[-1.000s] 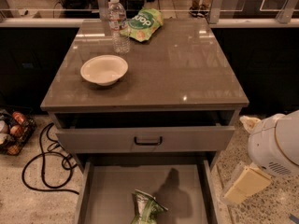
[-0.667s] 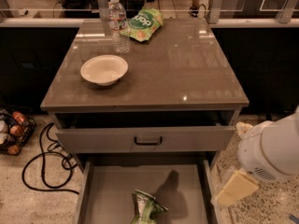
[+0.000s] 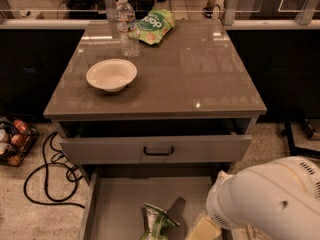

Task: Pick green jalapeno chip bag from middle drawer and place on counter

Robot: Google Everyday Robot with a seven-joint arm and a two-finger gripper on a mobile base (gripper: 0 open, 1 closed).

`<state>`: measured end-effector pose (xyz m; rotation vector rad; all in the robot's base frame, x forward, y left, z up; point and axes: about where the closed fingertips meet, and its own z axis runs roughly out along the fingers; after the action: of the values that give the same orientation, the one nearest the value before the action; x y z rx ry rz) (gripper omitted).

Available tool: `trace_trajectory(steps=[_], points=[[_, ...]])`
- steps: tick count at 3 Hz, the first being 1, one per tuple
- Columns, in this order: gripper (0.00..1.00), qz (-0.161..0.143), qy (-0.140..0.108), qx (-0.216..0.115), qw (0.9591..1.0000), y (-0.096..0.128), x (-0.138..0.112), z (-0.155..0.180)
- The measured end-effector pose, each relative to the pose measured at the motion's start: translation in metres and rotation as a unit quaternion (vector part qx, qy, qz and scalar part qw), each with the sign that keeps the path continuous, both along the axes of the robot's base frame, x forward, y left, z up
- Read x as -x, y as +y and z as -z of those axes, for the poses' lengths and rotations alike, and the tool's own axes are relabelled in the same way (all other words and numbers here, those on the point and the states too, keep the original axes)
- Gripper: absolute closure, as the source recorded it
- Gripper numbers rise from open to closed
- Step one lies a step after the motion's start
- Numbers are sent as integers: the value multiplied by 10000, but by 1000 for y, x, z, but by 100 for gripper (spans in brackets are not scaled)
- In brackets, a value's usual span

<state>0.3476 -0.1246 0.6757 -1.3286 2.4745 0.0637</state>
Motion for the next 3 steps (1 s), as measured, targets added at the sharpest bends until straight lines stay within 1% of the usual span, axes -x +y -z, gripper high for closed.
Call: trace_trajectory(steps=[1, 2, 3], points=[[0, 277, 231, -429, 9984, 35, 5, 49], [0, 454, 468, -738, 9951, 70, 5, 83], [0, 716, 513, -824, 9927, 73, 3, 83]])
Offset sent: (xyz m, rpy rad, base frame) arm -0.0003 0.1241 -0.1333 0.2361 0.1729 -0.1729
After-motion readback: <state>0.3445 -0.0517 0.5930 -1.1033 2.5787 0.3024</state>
